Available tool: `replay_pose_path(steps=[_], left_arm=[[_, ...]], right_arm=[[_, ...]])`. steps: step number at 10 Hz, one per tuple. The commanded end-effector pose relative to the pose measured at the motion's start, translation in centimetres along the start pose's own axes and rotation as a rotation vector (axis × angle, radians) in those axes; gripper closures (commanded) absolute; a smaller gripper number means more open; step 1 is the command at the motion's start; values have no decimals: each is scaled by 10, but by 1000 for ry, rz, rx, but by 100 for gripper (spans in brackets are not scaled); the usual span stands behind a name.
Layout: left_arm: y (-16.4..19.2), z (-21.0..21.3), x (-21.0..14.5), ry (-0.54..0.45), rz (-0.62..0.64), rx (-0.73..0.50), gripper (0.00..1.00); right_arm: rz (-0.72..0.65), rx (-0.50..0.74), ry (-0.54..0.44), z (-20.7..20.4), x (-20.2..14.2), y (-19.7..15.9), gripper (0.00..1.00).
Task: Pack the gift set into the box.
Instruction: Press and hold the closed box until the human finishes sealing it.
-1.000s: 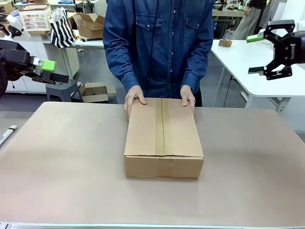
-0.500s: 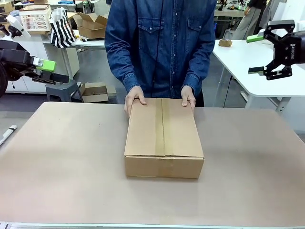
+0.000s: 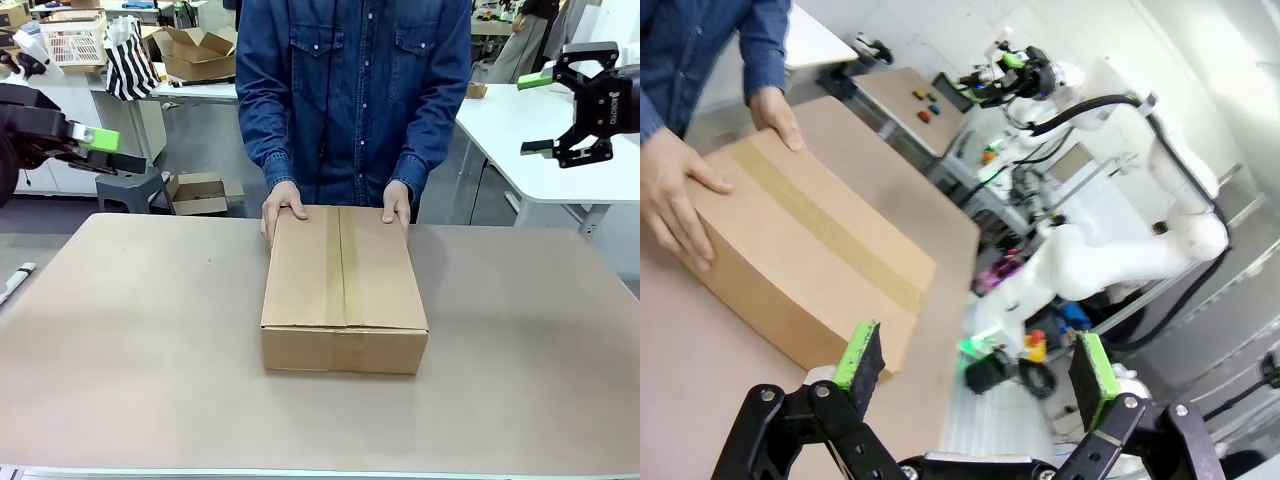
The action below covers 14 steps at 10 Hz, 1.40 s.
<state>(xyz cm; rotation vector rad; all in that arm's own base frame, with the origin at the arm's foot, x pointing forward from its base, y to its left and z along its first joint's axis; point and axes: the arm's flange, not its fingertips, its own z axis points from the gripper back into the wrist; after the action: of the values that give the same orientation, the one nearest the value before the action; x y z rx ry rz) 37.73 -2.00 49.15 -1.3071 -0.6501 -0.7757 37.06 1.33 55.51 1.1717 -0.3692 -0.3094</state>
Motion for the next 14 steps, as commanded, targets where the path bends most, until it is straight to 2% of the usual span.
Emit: replay_pose_path(steps=[1, 2, 3, 4, 6, 7, 8, 9, 10, 11, 12, 13, 14], left_arm=[[-4, -48, 7, -4, -407, 199, 0], [-3, -74, 6, -15, -566, 245, 0], [0, -98, 1, -46, -700, 347, 0], [4, -121, -5, -51, -801, 407, 0], [8, -162, -23, -55, -808, 334, 0], [10, -172, -31, -50, -785, 271, 0], [19, -168, -35, -11, -717, 255, 0], [-1, -165, -21, -28, -787, 329, 0], [-1, -165, -21, -28, -787, 329, 0], [-1, -165, -21, -28, -787, 329, 0], [7, -173, -29, -21, -763, 304, 0], [27, -192, -40, -19, -833, 277, 0], [44, -201, -49, -77, -786, 177, 0]], right_arm=[[299, 98, 62, -41, 5, 6, 0], [546, 236, 75, -72, 1, 8, 0], [882, 313, 146, -97, -14, 4, 0], [1032, 453, 170, -117, -33, 0, 0], [1413, 375, 223, -142, -82, -12, 0], [1568, 266, 236, -145, -98, -26, 0], [1682, 108, 257, -140, -100, -46, 0], [1558, -156, 202, -112, -78, -58, 0], [1206, 138, 390, -151, -103, -23, 0], [1206, 138, 390, -151, -103, -23, 0], [1361, 51, 393, -134, -97, -45, 0], [1672, 1, 203, -161, -94, -51, 0], [1704, 121, 138, -175, -85, -69, 0]])
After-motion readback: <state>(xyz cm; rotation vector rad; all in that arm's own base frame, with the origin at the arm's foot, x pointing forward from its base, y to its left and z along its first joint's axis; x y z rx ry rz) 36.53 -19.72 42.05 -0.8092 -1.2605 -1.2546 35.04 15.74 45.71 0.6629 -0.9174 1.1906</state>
